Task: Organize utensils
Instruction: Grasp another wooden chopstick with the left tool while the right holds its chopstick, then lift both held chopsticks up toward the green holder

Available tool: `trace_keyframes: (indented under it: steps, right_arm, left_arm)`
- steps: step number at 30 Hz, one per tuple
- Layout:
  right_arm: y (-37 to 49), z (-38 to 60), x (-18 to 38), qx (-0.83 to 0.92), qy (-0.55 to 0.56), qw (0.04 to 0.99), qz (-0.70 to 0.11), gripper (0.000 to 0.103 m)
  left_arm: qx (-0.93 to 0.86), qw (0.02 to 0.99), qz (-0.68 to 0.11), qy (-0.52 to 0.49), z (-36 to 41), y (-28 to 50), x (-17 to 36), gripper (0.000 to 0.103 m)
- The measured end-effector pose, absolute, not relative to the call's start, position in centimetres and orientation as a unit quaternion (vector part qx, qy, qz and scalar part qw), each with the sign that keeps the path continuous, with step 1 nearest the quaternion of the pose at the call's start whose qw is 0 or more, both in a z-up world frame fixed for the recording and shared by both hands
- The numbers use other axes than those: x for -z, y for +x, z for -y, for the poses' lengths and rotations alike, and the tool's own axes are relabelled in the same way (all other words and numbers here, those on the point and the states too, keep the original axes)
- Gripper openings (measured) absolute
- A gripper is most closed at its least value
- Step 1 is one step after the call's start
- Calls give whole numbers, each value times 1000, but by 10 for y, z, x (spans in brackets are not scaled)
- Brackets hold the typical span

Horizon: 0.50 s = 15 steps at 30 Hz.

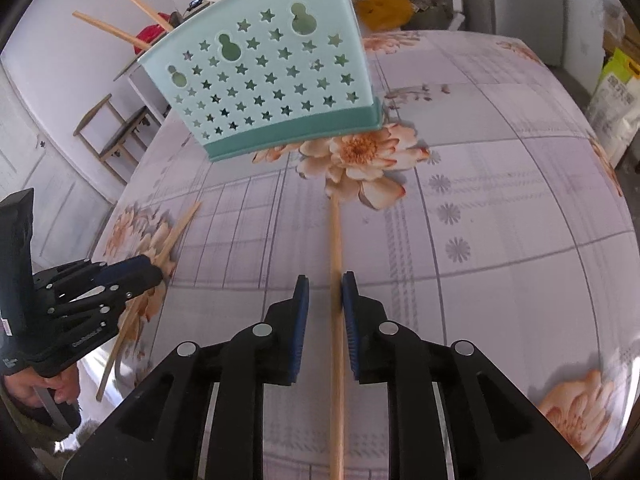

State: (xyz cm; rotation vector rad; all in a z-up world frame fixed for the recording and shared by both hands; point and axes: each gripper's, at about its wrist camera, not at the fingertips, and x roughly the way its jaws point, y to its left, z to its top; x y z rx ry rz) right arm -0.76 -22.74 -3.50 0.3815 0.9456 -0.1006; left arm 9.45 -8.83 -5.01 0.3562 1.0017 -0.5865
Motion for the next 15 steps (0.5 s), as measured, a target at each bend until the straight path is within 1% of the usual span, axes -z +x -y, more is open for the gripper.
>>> trace_keyframes:
  steps: [1, 4, 8, 12, 15]
  right_arm:
    - [-6, 227, 35, 50, 182, 873, -450, 17]
    - [-2, 228, 36, 59, 178, 875, -447, 11]
    - [0, 232, 37, 64, 181, 876, -443, 5]
    - [0, 231, 37, 65, 178, 878, -440, 5]
    - [0, 230, 36, 66, 179, 878, -438, 5]
  left_arm:
    - [275, 823, -468, 166, 90, 97, 50, 22]
    - [273, 827, -462, 165, 95, 106, 51, 21]
    - [267, 835, -455, 159, 99, 114, 53, 7]
    - [267, 835, -460, 141, 96, 118, 52, 6]
    - [272, 841, -448, 132, 93, 112, 44, 6]
